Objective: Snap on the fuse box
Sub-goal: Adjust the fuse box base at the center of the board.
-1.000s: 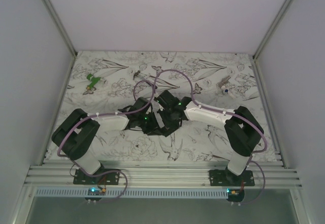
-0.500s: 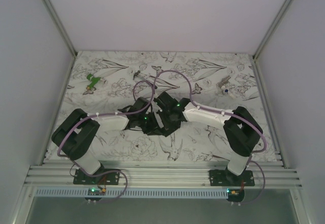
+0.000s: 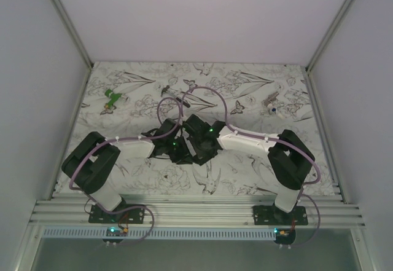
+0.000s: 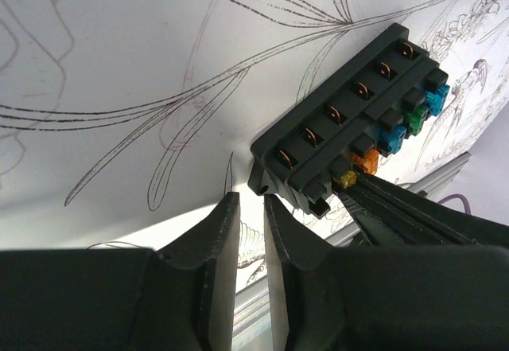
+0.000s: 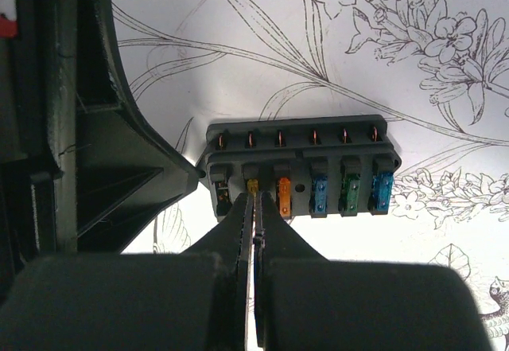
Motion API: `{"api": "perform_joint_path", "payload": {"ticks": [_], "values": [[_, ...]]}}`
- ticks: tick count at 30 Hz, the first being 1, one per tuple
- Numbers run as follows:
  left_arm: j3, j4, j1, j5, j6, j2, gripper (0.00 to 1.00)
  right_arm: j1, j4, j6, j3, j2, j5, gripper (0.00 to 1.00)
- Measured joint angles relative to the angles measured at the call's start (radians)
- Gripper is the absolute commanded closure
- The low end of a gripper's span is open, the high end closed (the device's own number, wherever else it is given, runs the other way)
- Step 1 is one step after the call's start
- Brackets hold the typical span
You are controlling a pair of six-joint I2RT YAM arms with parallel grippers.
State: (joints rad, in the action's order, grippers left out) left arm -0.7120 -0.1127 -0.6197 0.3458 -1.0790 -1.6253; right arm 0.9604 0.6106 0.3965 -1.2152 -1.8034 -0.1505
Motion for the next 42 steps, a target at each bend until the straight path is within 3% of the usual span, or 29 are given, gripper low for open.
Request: {"api": "perform_joint_path", "payload": {"ticks": [8, 14, 25, 35, 42], "values": [[0.02, 0.002, 0.0, 0.0, -0.003, 0.041, 0.77, 0.003, 0.012, -0.031, -0.012, 0.017, 0.021, 0.74], [0.023, 0.0, 0.0, 0.0, 0.019, 0.103, 0.7, 0.017, 0.043, 0.005, 0.0, 0.056, 0.045, 0.54], [-0.107, 0.105, 0.0, 0.002, 0.235, 0.104, 0.67, -0.06, -0.171, 0.296, 0.318, 0.365, 0.082, 0.53], [-0.238, 0.227, -0.023, 0.008, 0.41, 0.021, 0.64, -0.122, -0.423, 0.483, 0.521, 0.376, 0.164, 0.56], [-0.299, 0.299, -0.074, -0.012, 0.472, -0.034, 0.65, -0.146, -0.53, 0.531, 0.554, 0.376, 0.196, 0.6]]}}
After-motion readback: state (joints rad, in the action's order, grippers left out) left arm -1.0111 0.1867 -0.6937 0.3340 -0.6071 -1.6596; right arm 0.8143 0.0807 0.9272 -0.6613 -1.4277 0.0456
